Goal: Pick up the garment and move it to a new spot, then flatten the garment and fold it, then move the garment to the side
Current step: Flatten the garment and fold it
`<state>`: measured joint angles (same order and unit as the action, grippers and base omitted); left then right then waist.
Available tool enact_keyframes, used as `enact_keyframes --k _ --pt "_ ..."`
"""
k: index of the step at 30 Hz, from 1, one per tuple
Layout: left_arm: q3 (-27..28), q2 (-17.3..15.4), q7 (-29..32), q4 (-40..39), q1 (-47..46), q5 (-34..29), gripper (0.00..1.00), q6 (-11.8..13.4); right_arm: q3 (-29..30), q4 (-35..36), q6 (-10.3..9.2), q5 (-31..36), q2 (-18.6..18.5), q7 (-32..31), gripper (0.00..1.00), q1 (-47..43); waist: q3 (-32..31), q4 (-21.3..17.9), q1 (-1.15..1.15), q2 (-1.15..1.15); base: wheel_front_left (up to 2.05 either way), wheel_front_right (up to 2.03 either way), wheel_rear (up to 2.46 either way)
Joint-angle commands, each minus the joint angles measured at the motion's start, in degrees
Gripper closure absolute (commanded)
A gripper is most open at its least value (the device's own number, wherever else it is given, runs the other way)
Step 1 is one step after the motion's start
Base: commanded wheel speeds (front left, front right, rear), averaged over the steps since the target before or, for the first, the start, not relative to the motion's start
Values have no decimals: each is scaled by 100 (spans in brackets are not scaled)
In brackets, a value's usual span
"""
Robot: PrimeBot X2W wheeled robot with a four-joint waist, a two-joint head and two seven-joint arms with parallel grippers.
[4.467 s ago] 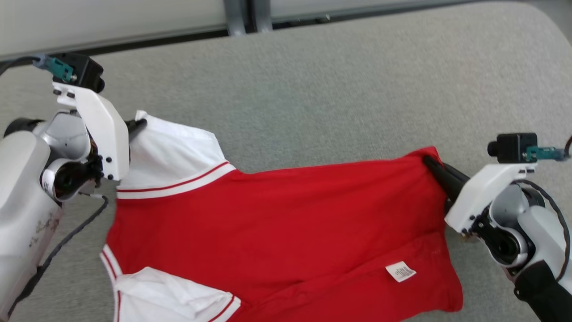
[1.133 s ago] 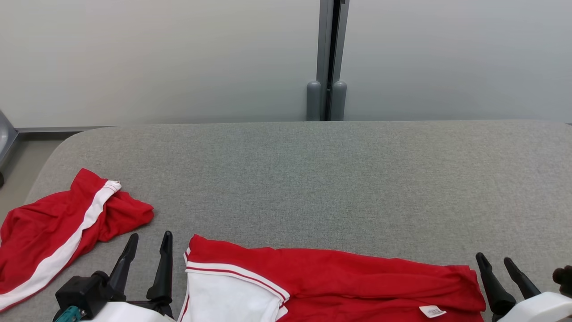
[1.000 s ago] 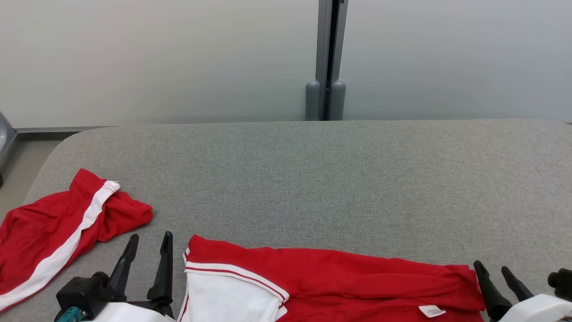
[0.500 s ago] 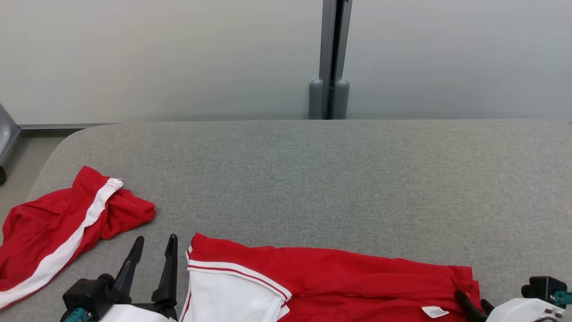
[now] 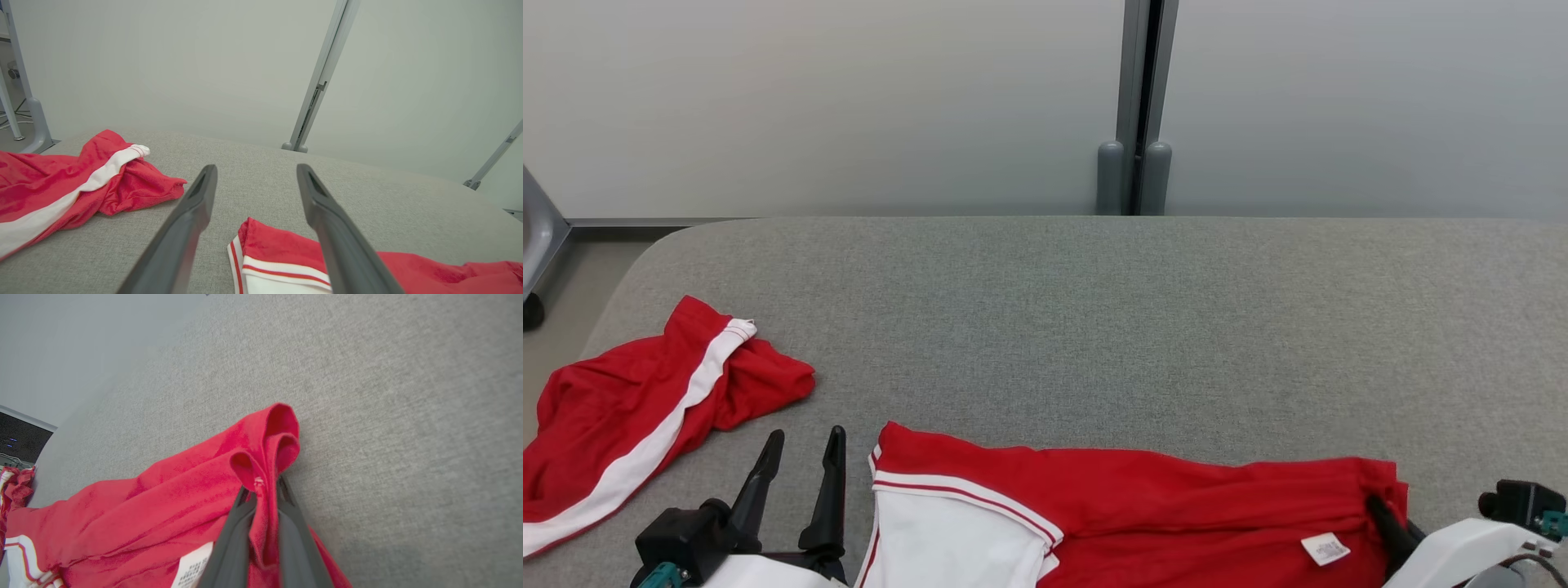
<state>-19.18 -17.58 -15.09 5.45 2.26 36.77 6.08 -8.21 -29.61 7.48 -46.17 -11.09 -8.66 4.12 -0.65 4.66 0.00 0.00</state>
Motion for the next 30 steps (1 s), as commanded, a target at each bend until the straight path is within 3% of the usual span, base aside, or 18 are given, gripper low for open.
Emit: enact_keyframes --k 1,10,16,23,30 --pt "62 -1 -8 -31 70 -69 0 12 67 103 5 -90 -158 166 100 105 2 -13 0 0 0 0 0" --pt "154 173 -8 -45 104 -204 0 -34 562 150 5 25 -932 463 100 322 27 -100 0 0 0 0 0" --pt "174 216 -8 -3 130 -238 0 -101 677 458 4 163 -1081 318 100 421 7 -121 0 0 0 0 0" --pt "199 244 -8 95 148 -286 0 -138 302 1834 5 67 -727 -152 100 260 -71 36 0 0 0 0 0" --pt "161 233 23 180 73 -271 0 -159 -397 2965 5 -86 -92 -767 100 38 -103 413 0 0 0 0 0"
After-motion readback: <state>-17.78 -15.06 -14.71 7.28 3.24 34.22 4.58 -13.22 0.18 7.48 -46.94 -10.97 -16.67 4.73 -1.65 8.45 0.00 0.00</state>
